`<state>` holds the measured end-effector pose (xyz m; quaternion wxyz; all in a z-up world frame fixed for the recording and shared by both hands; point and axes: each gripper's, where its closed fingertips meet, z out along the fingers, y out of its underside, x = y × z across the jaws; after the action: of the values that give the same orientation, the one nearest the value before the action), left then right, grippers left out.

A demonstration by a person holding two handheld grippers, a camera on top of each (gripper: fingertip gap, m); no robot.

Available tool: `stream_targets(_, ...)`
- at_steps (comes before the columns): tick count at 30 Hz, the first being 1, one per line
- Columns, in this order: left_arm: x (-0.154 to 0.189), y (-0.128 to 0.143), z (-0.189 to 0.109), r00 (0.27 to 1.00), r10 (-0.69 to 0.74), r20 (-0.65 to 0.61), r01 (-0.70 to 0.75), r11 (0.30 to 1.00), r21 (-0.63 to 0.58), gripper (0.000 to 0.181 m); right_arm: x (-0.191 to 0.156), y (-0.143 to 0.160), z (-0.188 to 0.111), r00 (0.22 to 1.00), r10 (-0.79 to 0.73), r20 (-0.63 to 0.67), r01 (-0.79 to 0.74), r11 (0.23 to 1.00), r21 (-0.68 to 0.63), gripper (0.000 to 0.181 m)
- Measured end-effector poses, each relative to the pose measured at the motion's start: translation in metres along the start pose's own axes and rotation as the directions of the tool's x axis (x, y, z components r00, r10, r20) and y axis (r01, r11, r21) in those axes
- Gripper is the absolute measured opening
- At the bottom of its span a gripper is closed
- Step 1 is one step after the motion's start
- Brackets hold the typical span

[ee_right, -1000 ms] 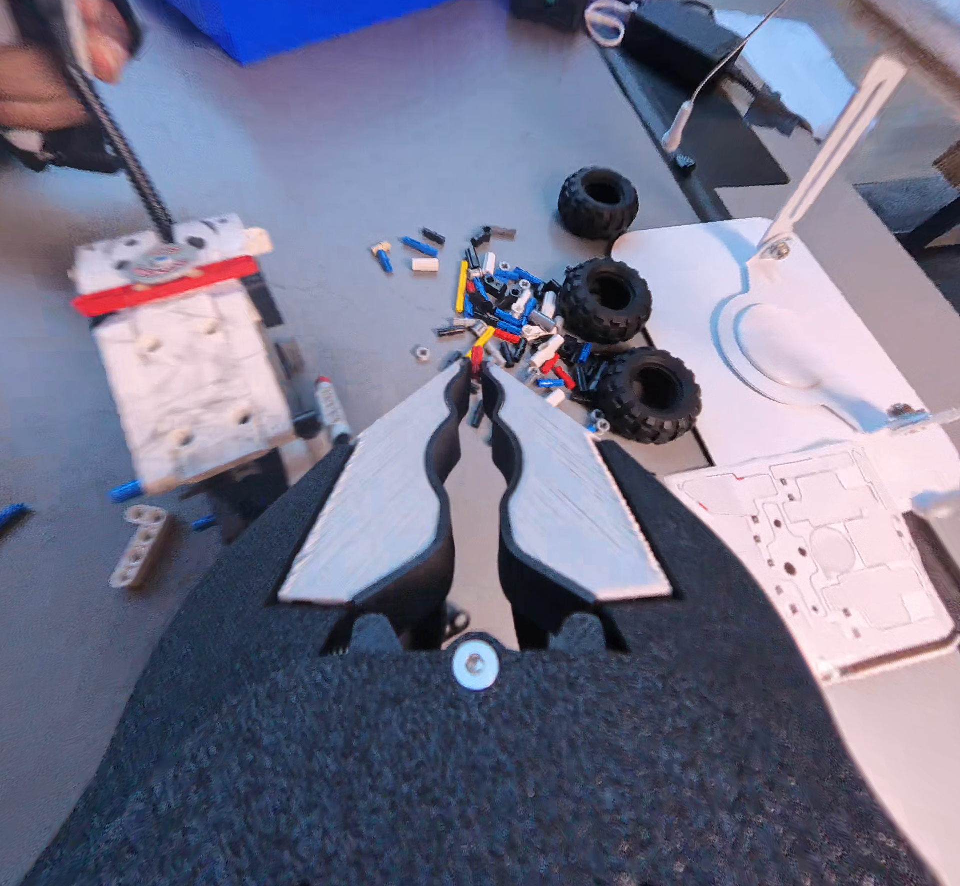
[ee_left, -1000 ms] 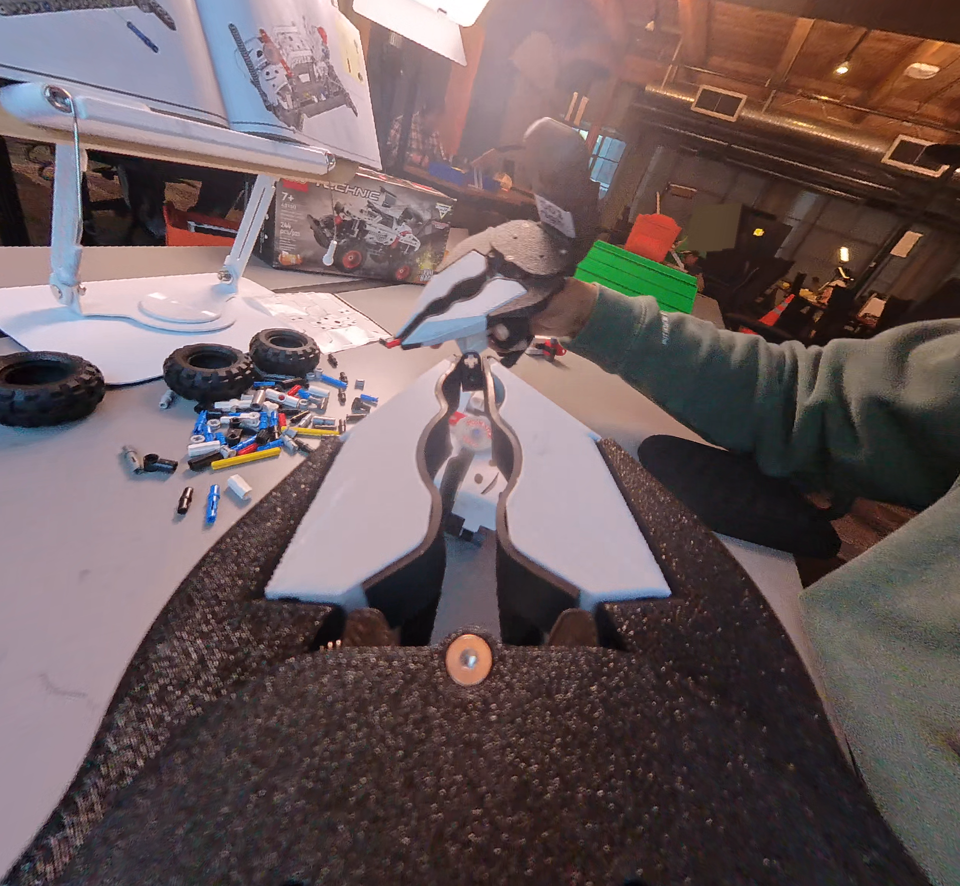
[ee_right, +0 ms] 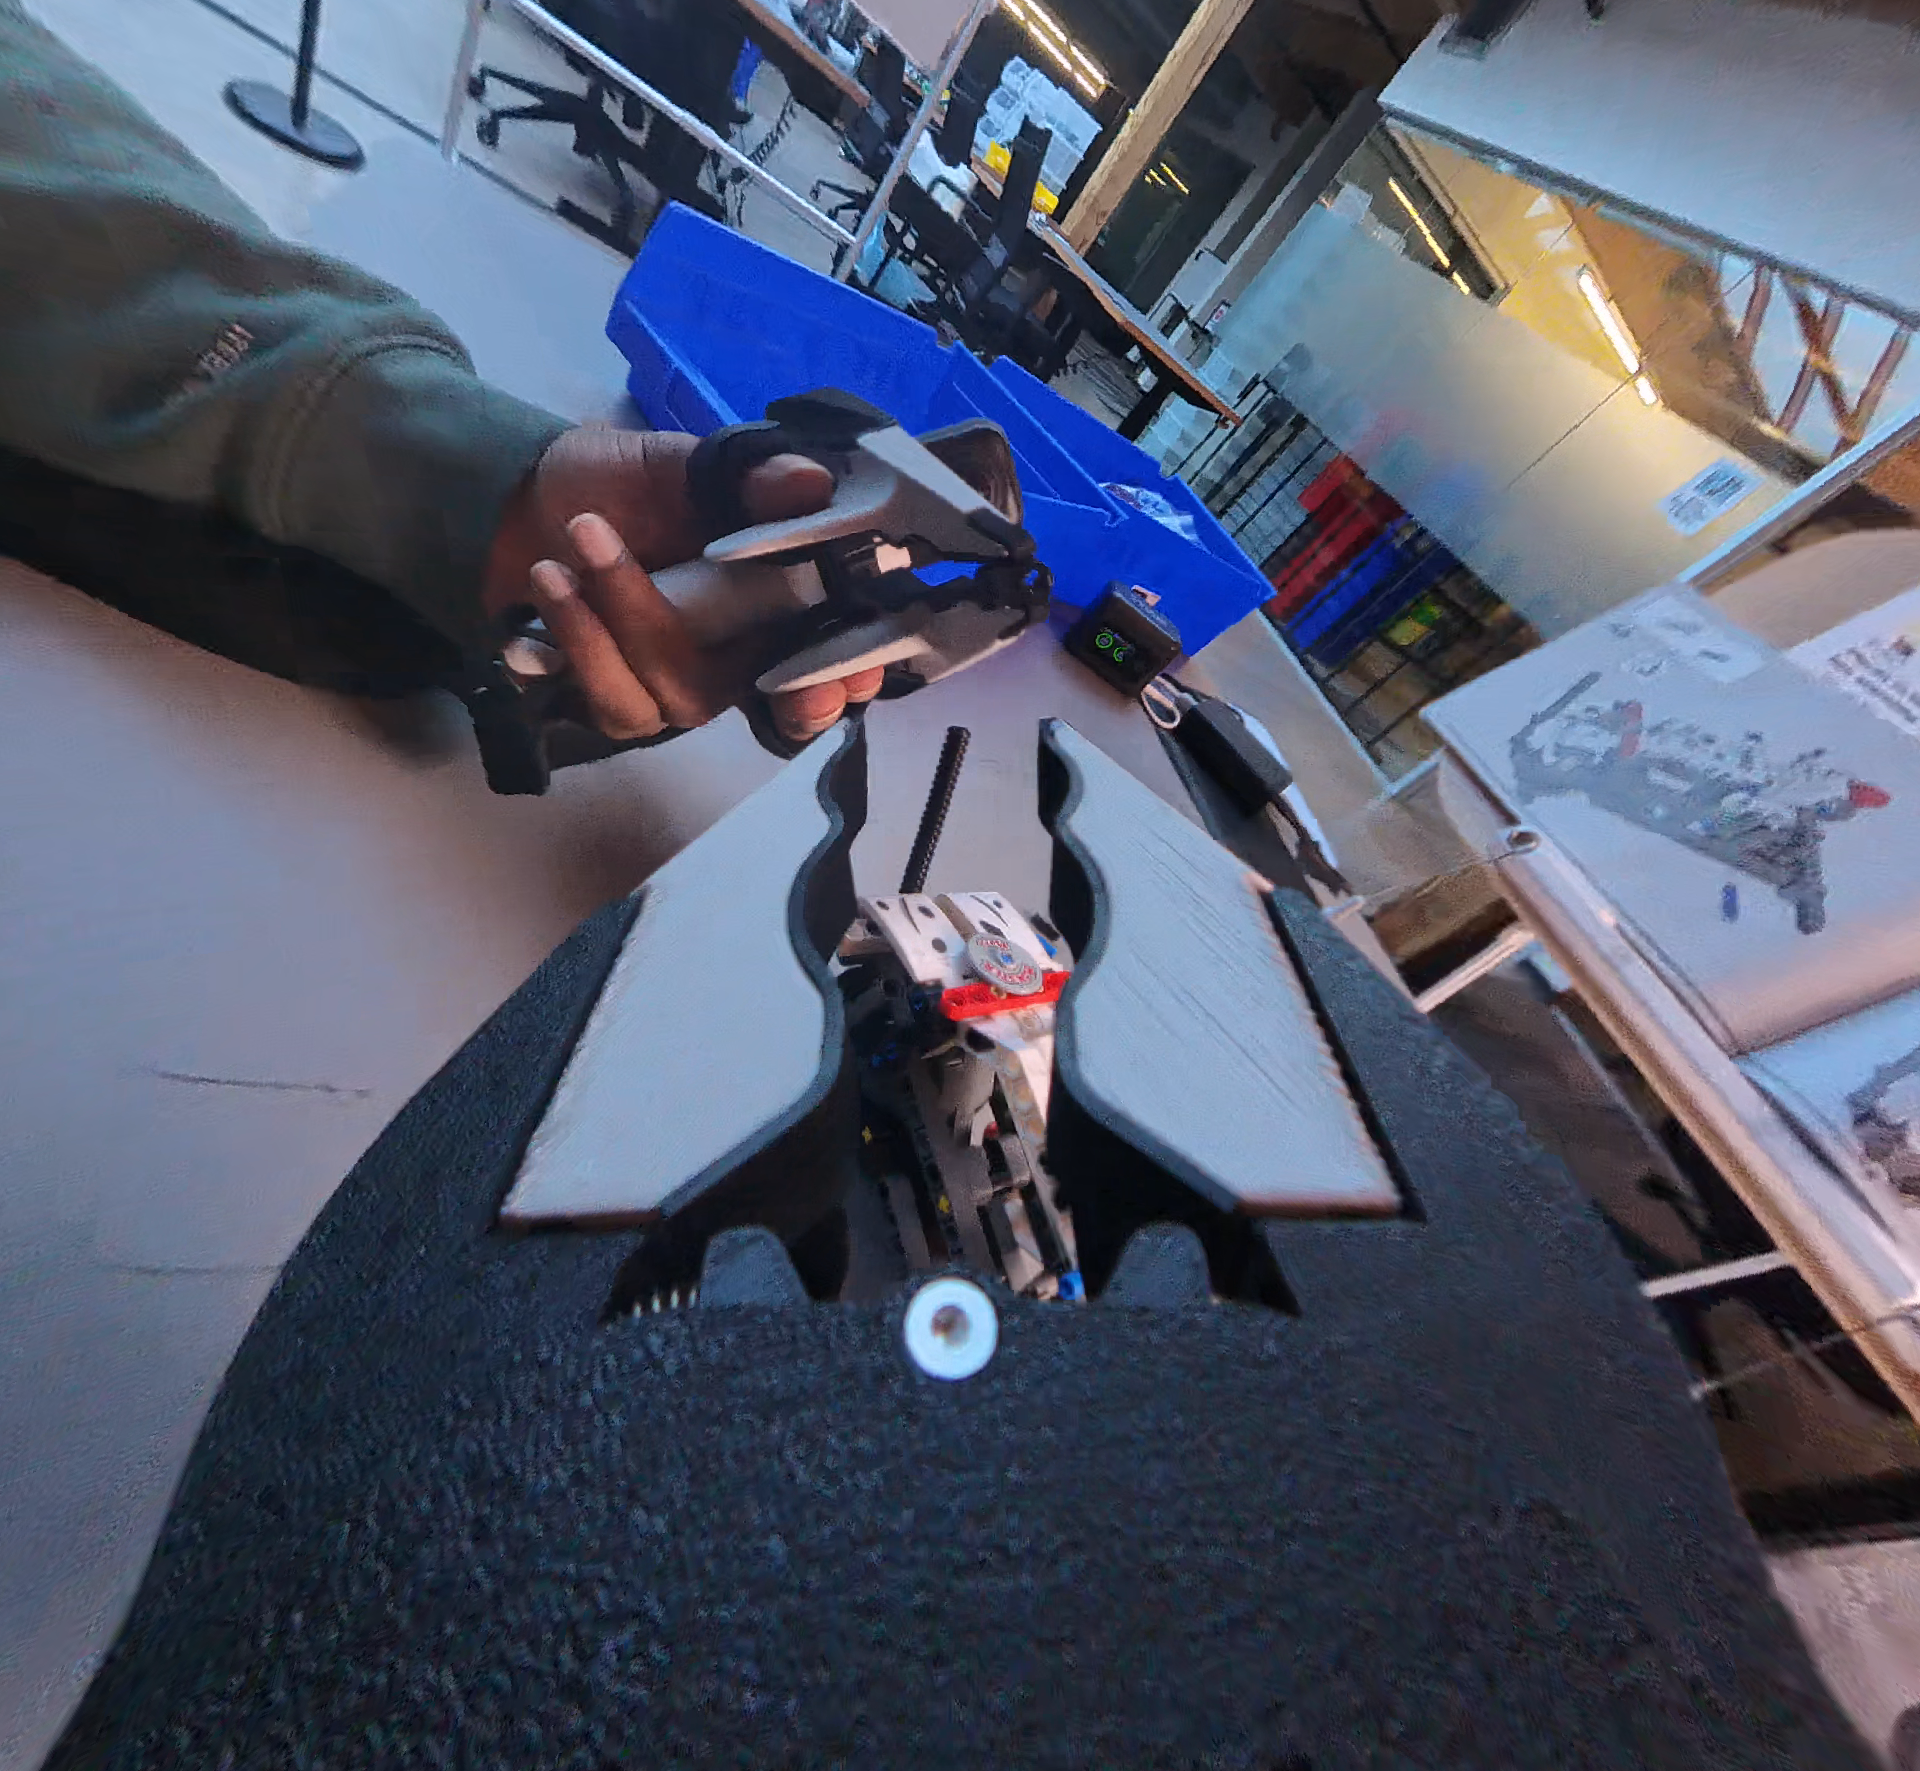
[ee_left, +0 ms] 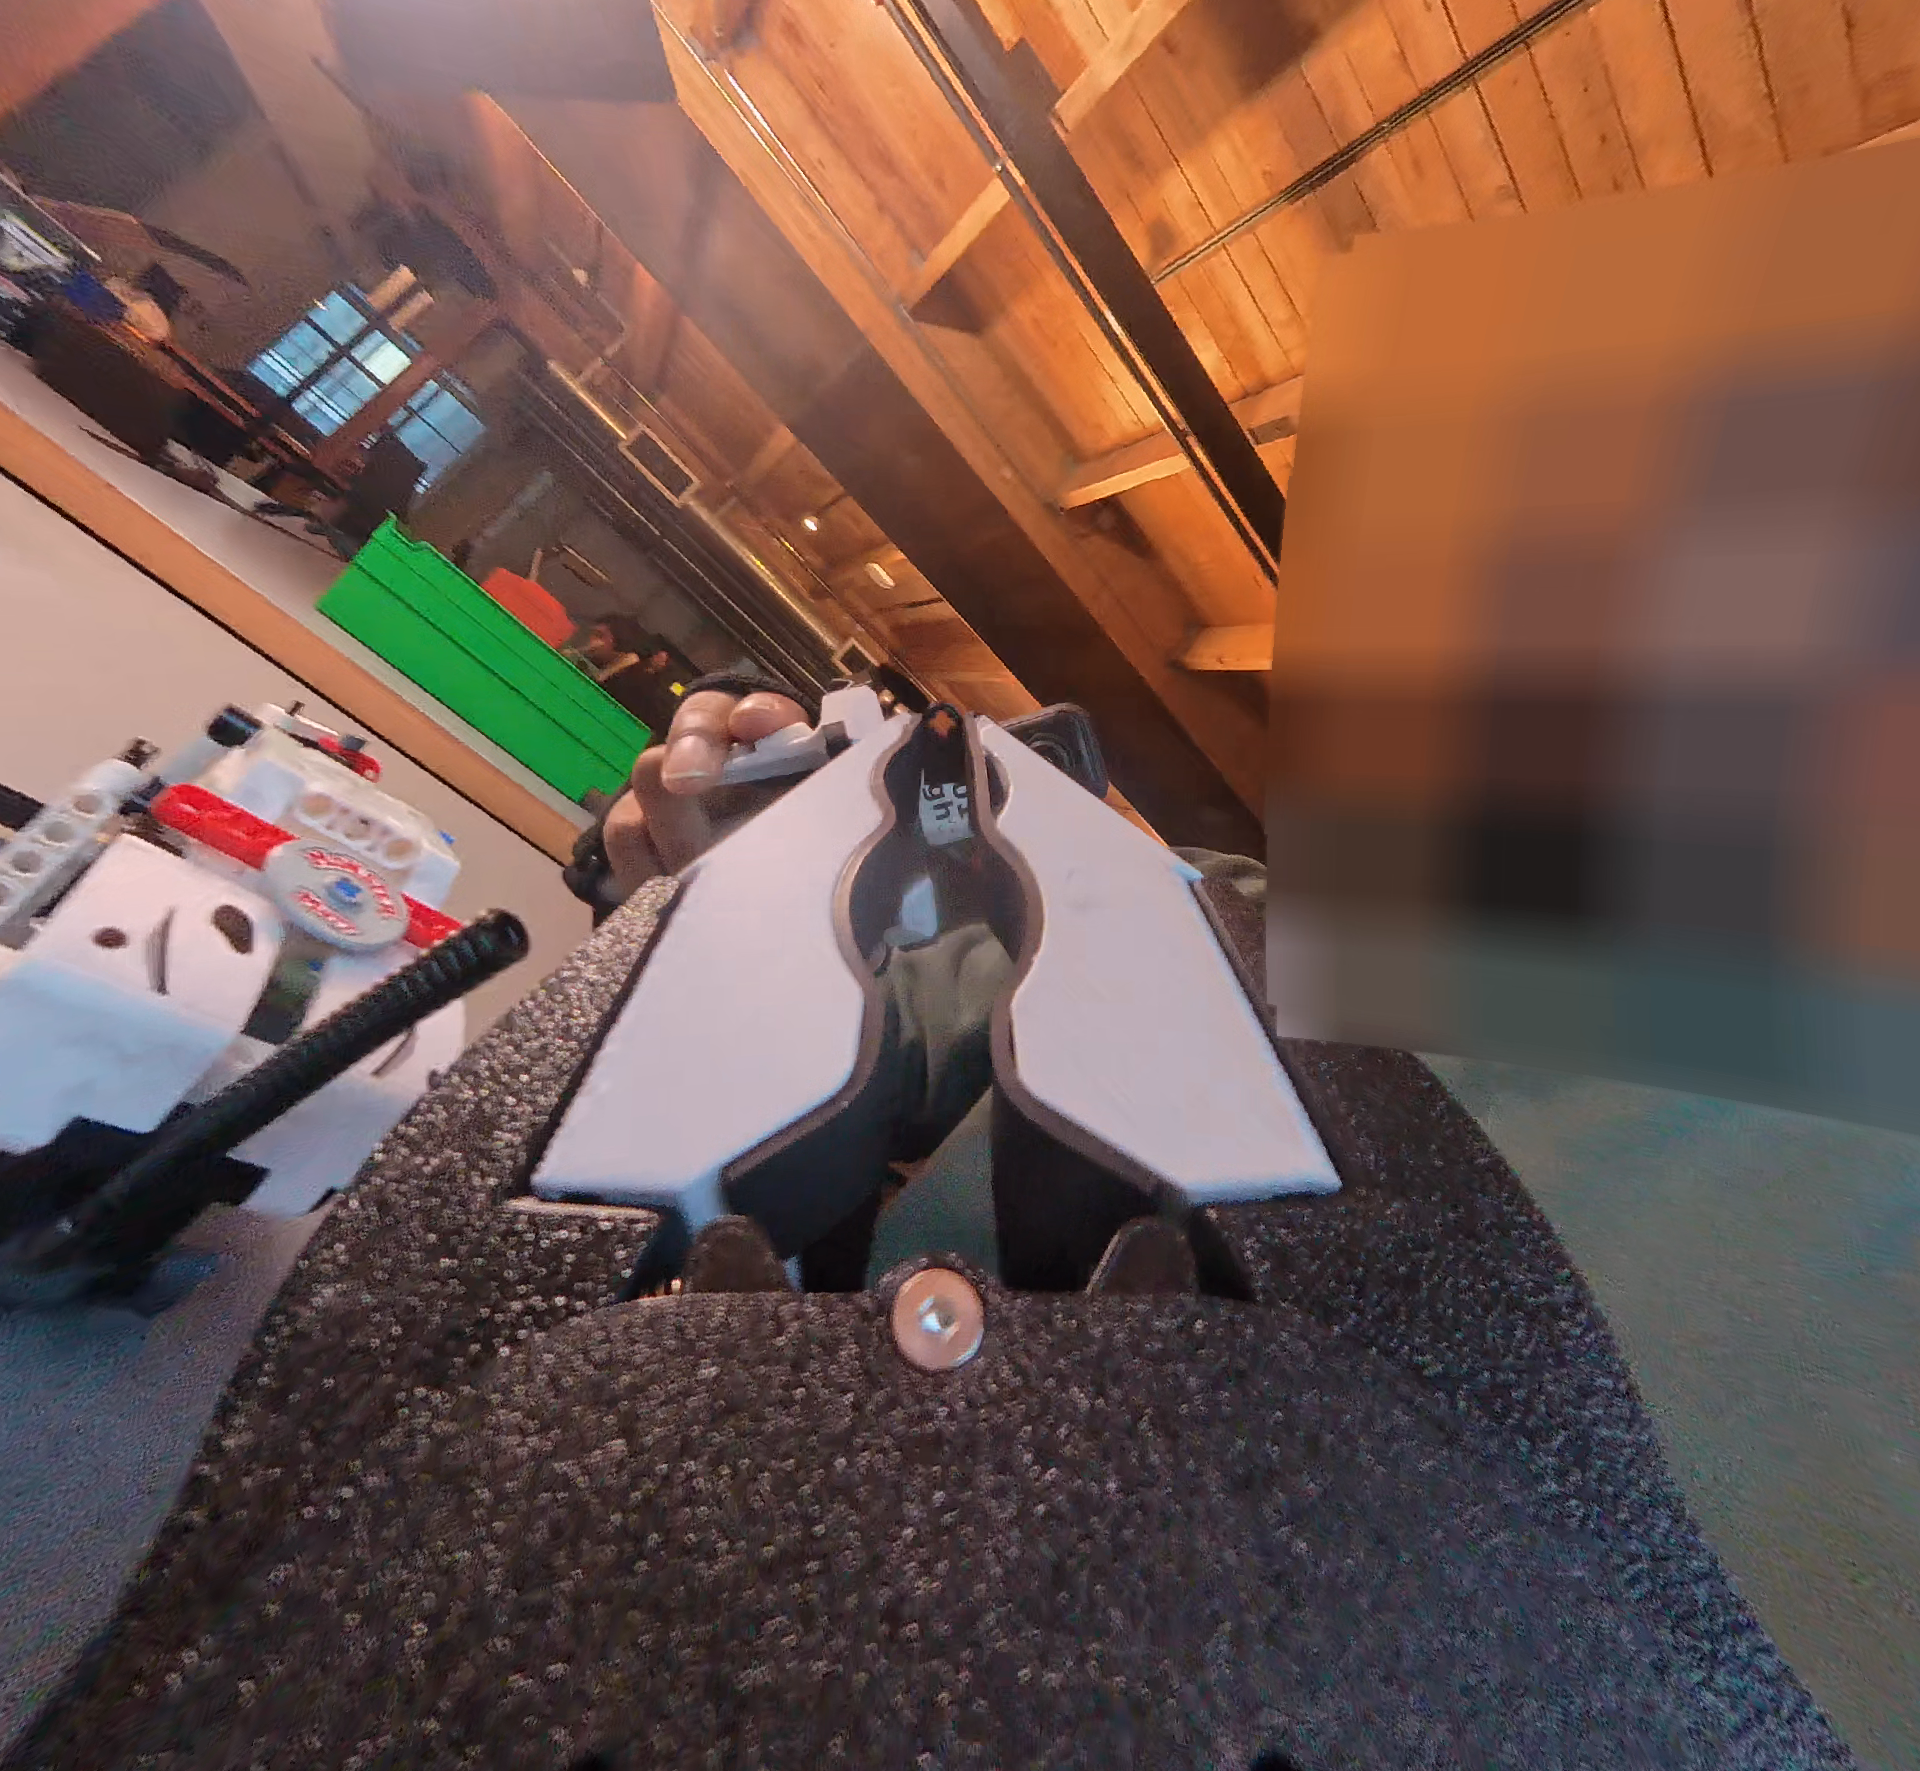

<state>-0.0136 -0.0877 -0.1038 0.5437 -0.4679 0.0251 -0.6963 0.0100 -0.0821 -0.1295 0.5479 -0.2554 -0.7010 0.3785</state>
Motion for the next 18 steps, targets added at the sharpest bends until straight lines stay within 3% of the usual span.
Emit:
stream_targets(6,-0.001,0.023,0.011,0.999,-0.052,-0.018,0.050,0.994,-0.095,0.007,-0.004,-0.010,0.009,0.996,-0.084,-0.037,0.085,0.996,0.007,0.033)
stream_targets(10,-0.004,0.031,0.013,0.998,-0.056,0.000,0.056,0.989,-0.135,0.007,-0.002,-0.008,0.008,0.991,-0.117,-0.057,0.117,0.993,-0.004,0.015)
stream_targets(18,-0.014,0.030,0.011,0.997,-0.048,0.057,0.055,0.990,-0.128,0.014,0.004,-0.001,0.004,0.994,-0.082,-0.065,0.083,0.997,0.010,0.015)
